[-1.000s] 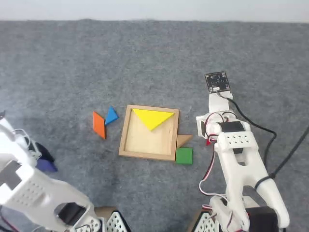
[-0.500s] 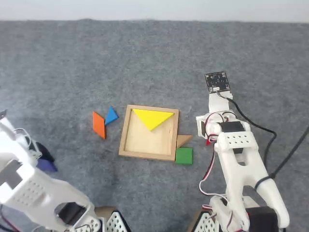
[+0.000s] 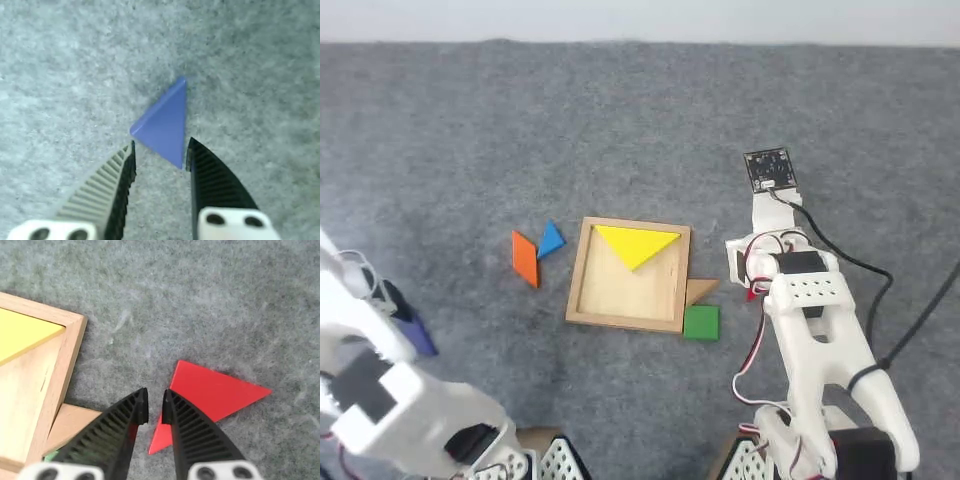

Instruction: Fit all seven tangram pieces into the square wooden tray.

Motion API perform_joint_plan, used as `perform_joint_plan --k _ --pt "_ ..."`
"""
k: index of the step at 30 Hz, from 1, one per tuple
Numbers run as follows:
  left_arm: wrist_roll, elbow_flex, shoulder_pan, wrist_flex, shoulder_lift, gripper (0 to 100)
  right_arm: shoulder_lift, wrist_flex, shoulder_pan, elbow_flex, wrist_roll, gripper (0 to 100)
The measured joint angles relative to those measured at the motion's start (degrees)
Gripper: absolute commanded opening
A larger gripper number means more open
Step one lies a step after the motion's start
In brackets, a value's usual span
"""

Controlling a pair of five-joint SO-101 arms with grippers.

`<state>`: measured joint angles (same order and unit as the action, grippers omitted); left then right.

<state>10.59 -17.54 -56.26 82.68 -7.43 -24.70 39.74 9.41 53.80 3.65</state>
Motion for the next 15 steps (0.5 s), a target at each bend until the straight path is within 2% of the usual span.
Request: perform_joint_plan --k 9,15 --pt "0.00 -4.04 0.00 -0.62 0.88 16 0.00 1.41 0.00 0.00 0.00 6.2" --pt "-1.85 -10.99 3.08 -8.35 -0.09 16 0.00 1.49 0.00 0.00 0.00 6.2"
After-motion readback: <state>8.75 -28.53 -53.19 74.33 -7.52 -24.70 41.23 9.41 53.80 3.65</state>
